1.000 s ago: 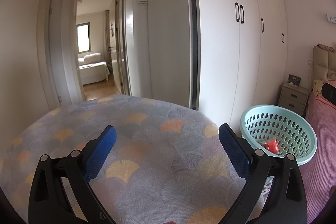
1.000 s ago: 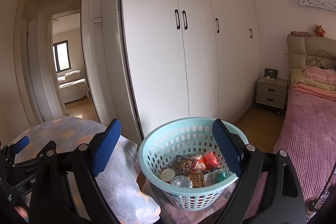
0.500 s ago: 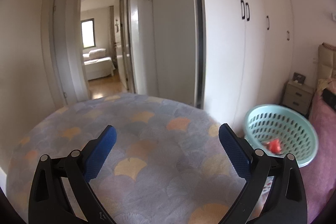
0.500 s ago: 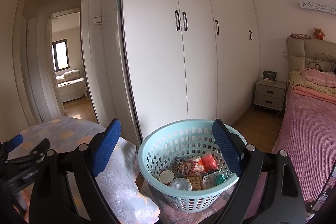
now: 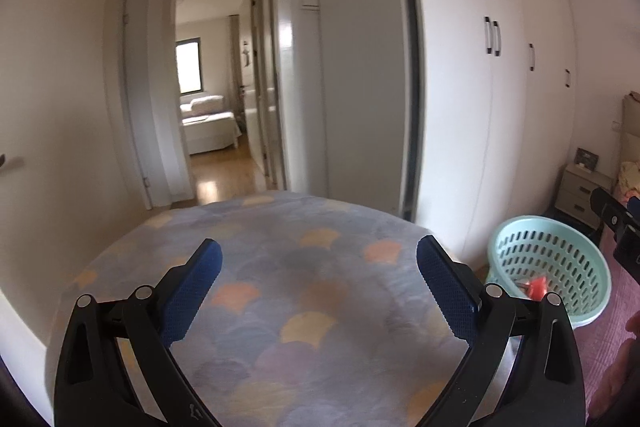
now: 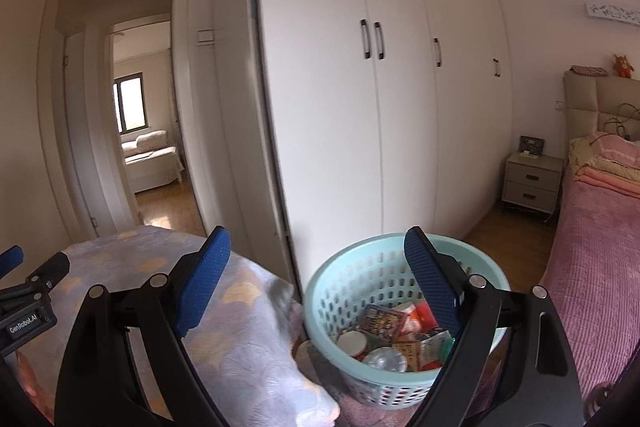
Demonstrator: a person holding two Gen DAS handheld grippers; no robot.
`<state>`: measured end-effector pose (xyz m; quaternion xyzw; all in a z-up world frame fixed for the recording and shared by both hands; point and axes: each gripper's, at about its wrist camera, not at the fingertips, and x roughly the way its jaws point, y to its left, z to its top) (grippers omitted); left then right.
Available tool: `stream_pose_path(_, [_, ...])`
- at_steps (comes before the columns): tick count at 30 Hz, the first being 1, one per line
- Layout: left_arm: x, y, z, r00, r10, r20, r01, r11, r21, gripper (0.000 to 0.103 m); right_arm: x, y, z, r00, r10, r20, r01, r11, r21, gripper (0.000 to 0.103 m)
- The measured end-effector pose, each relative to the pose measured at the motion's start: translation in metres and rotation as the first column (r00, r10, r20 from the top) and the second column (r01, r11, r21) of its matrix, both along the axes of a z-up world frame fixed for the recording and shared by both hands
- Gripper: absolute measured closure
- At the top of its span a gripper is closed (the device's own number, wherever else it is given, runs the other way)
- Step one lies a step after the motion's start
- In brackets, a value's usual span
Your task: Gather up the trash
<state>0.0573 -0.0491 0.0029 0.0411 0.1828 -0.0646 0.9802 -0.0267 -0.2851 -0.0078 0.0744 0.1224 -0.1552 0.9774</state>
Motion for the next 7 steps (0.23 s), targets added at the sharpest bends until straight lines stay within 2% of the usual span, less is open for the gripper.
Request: stream_pose_path(7, [-0.003, 0.034, 0.006, 0.998, 0.071, 0.003, -0.071, 0.997, 0.017, 0.007, 0.029, 0.035, -0.001, 0.995, 0.093, -0.022, -0.093, 0.996, 0.003, 0.019])
